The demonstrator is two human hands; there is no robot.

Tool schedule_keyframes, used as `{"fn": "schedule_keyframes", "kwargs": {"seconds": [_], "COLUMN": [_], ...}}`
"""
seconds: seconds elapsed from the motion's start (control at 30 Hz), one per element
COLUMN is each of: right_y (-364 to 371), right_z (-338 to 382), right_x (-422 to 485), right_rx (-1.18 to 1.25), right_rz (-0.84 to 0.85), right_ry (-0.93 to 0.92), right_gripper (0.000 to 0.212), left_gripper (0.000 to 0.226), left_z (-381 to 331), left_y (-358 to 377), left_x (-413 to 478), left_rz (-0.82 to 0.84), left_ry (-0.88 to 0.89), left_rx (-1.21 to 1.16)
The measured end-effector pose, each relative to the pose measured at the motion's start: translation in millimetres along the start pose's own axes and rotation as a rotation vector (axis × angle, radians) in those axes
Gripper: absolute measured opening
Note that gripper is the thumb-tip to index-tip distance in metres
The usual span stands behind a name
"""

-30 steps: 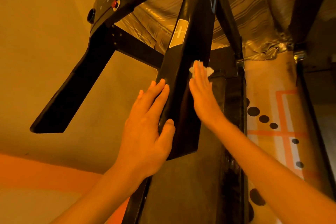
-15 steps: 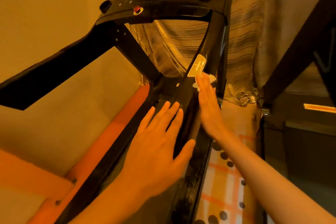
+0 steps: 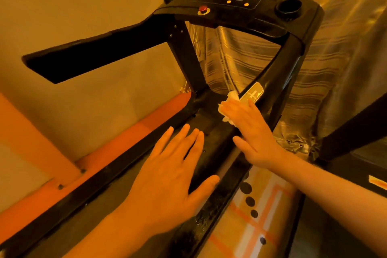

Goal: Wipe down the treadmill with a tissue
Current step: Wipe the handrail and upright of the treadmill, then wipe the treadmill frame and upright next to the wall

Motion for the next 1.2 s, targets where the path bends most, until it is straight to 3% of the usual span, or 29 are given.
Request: {"fn": "schedule_keyframes", "kwargs": {"seconds": [0.07,0.13,0.2,0.3,0.4,0.47,0.6,0.83,1.03,1.2], "right_y": [2.6,9.5,12.3,2.5,-2.5,0.3,5.5,-8.0,-22.4,-12.1], "right_z": [2.6,44.4,90.4,69.5,3.6,13.5,81.9,58.7,-10.8,-39.5], "right_x": [-1.2,-6.8,-16.9,-14.9,-5.4,-8.5,-19.8,-10.4,15.8,37.0], "right_rx": [0.134,0.272,0.234,0.055,0.041,0.127,0.13,0.138,0.07,-0.105], "right_rz": [-0.08,-0.147,-0.127,-0.031,-0.024,-0.073,-0.047,0.01,-0.063,0.07], "right_ry": [0.188,0.258,0.132,-0.062,0.184,0.277,0.008,-0.215,-0.088,-0.204], "right_gripper": [0.066,0.056,0.065,0.066,0.062,0.071,0.07,0.062,0.065,0.062], "left_gripper": [0.079,0.078,0.078,0.08,0.085,0.086,0.084,0.083,0.086,0.085], "left_z": [-0.4,0.1,0.1,1.9,4.1,4.6,2.5,-0.2,-27.8,-34.0], "left_y": [0.4,-1.6,-2.2,-1.2,-0.1,-1.6,-1.3,-9.3,-1.5,16.7], "left_x": [0.2,-1.1,-0.9,-2.0,-2.2,-2.2,-0.8,4.2,49.8,67.2], "left_rz": [0.008,-0.017,-0.047,-0.051,-0.023,-0.032,-0.039,0.094,0.047,0.246], "left_ry": [-0.005,-0.026,-0.04,-0.055,-0.08,-0.1,-0.095,-0.212,-0.056,-0.064], "left_rx": [-0.005,-0.047,-0.067,-0.056,-0.057,-0.069,-0.062,-0.167,-0.017,0.075]}}
Point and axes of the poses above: each hand's wrist, its own x-axis towards the middle knuckle, its own y-axis out of the palm, z = x × y, the point moved 7 cm from there along x, towards the middle knuckle, and after that the axes turned 14 degrees about -x, right-handed, at the moved point
